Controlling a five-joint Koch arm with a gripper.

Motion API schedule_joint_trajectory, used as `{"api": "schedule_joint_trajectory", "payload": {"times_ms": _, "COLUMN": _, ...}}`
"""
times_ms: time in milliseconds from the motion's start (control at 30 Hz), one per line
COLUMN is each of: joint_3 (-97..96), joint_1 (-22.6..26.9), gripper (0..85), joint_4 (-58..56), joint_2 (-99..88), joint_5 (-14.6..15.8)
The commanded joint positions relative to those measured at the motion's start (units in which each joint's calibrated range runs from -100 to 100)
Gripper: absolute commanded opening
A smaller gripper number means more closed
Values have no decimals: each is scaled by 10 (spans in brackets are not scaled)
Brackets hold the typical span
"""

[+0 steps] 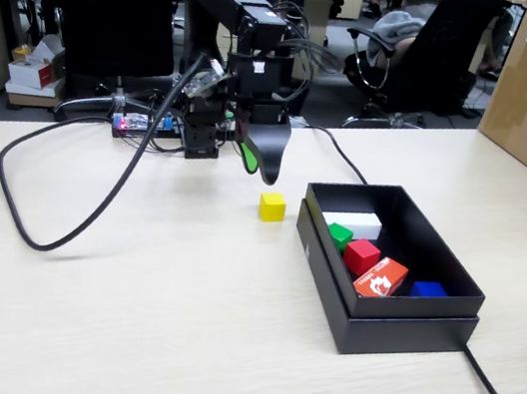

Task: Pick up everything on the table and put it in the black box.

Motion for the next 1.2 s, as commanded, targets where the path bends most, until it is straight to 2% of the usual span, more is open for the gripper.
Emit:
{"api": "schedule_joint_trajectory", "payload": {"times_ms": 0, "joint_3": -15, "joint_1": 13, "gripper": 481, "joint_4": 25, "joint_2": -54, "joint_5": 12}}
{"api": "schedule_joint_trajectory", "payload": {"times_ms": 267, "joint_3": -79, "joint_1": 32, "gripper": 480, "joint_4": 60, "joint_2": -38, "joint_5": 29}}
{"api": "schedule_joint_trajectory", "payload": {"times_ms": 700, "joint_3": -79, "joint_1": 41, "gripper": 480, "joint_4": 113, "joint_2": 82, "joint_5": 41}}
{"api": "schedule_joint_trajectory", "payload": {"times_ms": 1167, "joint_3": -94, "joint_1": 47, "gripper": 480, "joint_4": 129, "joint_2": 126, "joint_5": 46}}
